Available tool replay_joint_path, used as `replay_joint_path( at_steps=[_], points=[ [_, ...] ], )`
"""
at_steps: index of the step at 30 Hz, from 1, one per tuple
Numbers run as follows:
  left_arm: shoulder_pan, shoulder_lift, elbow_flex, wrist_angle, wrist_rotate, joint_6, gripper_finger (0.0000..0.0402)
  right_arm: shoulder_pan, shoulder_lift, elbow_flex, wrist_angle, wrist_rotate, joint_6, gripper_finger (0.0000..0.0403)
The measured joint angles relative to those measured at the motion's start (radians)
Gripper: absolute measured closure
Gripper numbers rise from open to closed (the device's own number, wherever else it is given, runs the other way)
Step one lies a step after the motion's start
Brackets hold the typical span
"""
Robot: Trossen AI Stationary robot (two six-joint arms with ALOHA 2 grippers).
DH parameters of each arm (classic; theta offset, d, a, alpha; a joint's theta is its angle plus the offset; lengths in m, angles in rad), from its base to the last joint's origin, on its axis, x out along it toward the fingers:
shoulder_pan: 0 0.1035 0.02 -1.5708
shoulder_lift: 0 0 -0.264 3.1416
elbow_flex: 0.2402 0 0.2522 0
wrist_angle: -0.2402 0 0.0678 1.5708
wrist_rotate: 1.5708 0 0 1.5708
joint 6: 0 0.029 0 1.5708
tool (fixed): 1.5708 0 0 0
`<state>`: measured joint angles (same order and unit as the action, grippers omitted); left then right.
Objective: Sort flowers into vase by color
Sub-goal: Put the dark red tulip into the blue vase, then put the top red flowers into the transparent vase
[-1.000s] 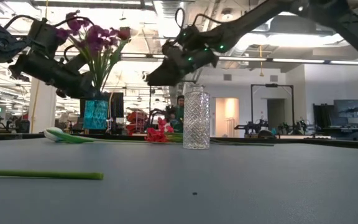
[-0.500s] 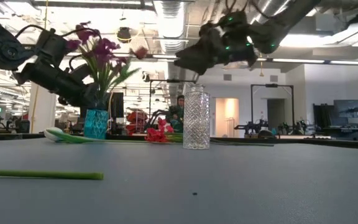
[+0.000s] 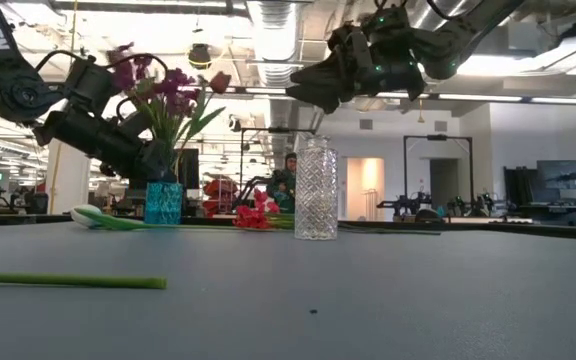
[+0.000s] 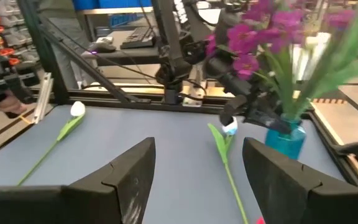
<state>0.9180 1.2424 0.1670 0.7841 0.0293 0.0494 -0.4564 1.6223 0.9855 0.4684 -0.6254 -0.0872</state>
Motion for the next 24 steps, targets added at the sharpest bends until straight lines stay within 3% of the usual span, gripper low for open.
replay_joint_path(
  at_steps=[4, 8, 17, 24],
  points=[
    [0.000, 0.001, 0.000, -0.005, 0.008, 0.003, 0.0159, -0.016, 0.001, 0.000, -0.005, 0.002, 0.000, 0.0133],
    [-0.001, -0.001, 0.001, -0.014, 0.021, 0.019, 0.0126, -0.024, 0.001, 0.000, -0.023, 0.001, 0.001, 0.0133],
    [0.000, -0.022, 0.001, -0.037, 0.018, 0.065, 0.0119, -0.024, 0.001, 0.000, -0.026, 0.002, 0.000, 0.0133],
    [0.000, -0.178, -0.001, -0.184, 0.026, 0.090, 0.0118, -0.024, 0.001, 0.000, -0.026, 0.002, -0.003, 0.0133]
  ],
)
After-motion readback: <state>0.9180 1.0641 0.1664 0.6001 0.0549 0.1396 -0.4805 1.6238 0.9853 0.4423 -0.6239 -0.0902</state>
